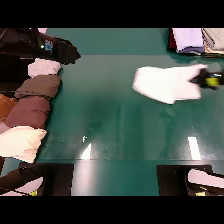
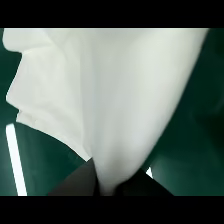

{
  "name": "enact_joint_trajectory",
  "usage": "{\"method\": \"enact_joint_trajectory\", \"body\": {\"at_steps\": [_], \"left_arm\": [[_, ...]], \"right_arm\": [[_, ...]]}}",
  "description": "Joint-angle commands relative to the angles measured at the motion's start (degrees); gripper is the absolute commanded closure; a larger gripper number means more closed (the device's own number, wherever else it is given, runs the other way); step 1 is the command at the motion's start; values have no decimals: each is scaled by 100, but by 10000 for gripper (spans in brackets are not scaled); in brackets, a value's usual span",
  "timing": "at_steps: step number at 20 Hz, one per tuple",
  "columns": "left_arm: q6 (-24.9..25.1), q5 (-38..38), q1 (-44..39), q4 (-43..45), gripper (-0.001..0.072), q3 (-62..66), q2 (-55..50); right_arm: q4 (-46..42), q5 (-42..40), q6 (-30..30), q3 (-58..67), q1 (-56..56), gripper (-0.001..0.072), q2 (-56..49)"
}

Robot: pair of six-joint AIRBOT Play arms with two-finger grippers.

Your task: Fold the shirts.

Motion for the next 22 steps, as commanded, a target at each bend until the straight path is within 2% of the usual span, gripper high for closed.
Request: {"method": "enact_joint_trajectory", "body": {"at_steps": [1, 5, 10, 11, 13, 14, 17, 20, 22], "left_arm": [[-157, 295, -181, -24, 684, -2, -4], [-212, 299, -181, -11, 684, -2, -4], [-210, 286, -181, -9, 684, 0, -4], [-208, 282, -181, -9, 684, -2, -4], [-184, 243, -181, 11, 683, -2, -4], [-184, 203, -179, 13, 683, -2, -4], [-184, 170, -181, 50, 683, -2, -4], [-186, 208, -181, 39, 683, -2, -4], [-186, 210, -181, 35, 683, -2, -4]], "right_arm": [[-138, -184, 57, -439, -2017, 696, 638], [-168, -173, 52, -745, -3191, 696, 640], [-544, -144, 52, -730, -3324, 692, 417], [-752, -142, 52, -680, -3327, 605, 415], [-1447, -85, 57, -420, -3397, 71, 417], [-1746, 44, 59, -227, -3486, 29, 417], [-1759, 369, 306, 382, -3759, 34, 417], [-713, 503, 302, 597, -3528, 35, 481], [-13, 540, 295, 402, -2992, 36, 662]]}}
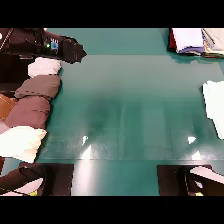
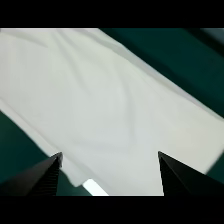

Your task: Fold the shirts.

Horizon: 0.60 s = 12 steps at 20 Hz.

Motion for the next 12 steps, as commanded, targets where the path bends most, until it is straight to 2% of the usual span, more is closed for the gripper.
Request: {"method": "enact_joint_trajectory", "body": {"at_steps": [1, 6, 7, 9, 10, 11, 12], "left_arm": [[0, 28, -2, -4, 683, 0, -4], [0, 52, -2, -4, 683, 0, -4], [0, 50, -2, -15, 683, 0, -2], [0, 50, -2, -15, 683, 0, -4], [0, 50, -2, -17, 683, 0, -4], [0, 50, -2, -20, 683, 0, -4], [0, 50, -2, -20, 683, 0, -4]], "right_arm": [[975, 205, 28, -96, 785, 35, 234], [966, 232, 26, -629, 3086, 36, 627], [940, 234, 26, -664, 3530, 79, 675], [922, 232, 22, -662, 4369, 309, 730], [920, 225, 22, -662, 4750, 459, 748], [920, 223, 22, -662, 5071, 646, 750], [920, 197, 20, -664, 5366, 696, 748]]}}
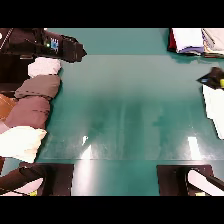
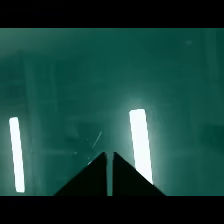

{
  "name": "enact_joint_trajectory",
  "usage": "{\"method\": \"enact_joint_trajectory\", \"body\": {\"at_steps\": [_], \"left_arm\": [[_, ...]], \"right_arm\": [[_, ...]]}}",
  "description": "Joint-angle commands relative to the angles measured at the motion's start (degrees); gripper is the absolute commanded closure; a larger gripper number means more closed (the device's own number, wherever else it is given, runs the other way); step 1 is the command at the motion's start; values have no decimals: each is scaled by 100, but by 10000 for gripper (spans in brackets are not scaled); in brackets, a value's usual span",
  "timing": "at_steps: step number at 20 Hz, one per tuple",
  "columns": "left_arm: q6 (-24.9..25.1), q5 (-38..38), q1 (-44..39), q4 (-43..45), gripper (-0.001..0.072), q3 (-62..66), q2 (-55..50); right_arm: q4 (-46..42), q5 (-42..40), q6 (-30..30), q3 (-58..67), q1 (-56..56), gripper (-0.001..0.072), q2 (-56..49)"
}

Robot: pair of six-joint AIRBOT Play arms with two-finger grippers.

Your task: Fold the shirts.

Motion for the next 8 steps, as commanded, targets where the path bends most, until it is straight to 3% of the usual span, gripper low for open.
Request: {"method": "enact_joint_trajectory", "body": {"at_steps": [1, 8], "left_arm": [[0, 4, -2, -11, 683, 0, -4], [0, 4, -2, -17, 683, 0, -4]], "right_arm": [[17, -63, -2, -37, 1209, 696, 52], [20, -144, -2, -37, 1759, 695, 52]]}}
